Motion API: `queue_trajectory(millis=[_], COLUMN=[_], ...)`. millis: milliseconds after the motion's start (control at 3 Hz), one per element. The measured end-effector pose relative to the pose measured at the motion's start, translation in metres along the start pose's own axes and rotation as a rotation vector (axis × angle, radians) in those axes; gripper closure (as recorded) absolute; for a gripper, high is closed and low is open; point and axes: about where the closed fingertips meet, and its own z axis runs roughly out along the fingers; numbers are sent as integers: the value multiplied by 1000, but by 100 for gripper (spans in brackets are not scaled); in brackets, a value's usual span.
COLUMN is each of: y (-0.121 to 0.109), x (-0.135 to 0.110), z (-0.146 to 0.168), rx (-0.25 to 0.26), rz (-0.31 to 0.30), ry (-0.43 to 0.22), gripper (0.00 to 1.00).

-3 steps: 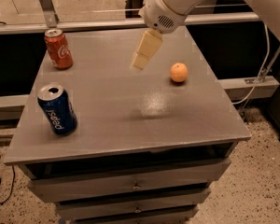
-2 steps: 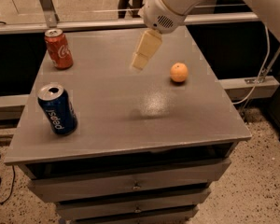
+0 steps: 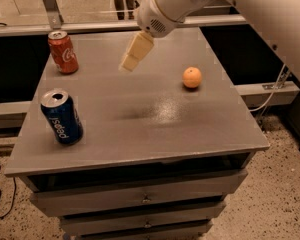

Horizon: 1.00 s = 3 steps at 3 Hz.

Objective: Knock coke can over

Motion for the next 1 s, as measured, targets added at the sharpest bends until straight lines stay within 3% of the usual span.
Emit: queue_trajectory(millis=[1000], y=[-37], x=[-65], z=[125], rx=[25], rz=[181], ry=[-253], gripper=[0])
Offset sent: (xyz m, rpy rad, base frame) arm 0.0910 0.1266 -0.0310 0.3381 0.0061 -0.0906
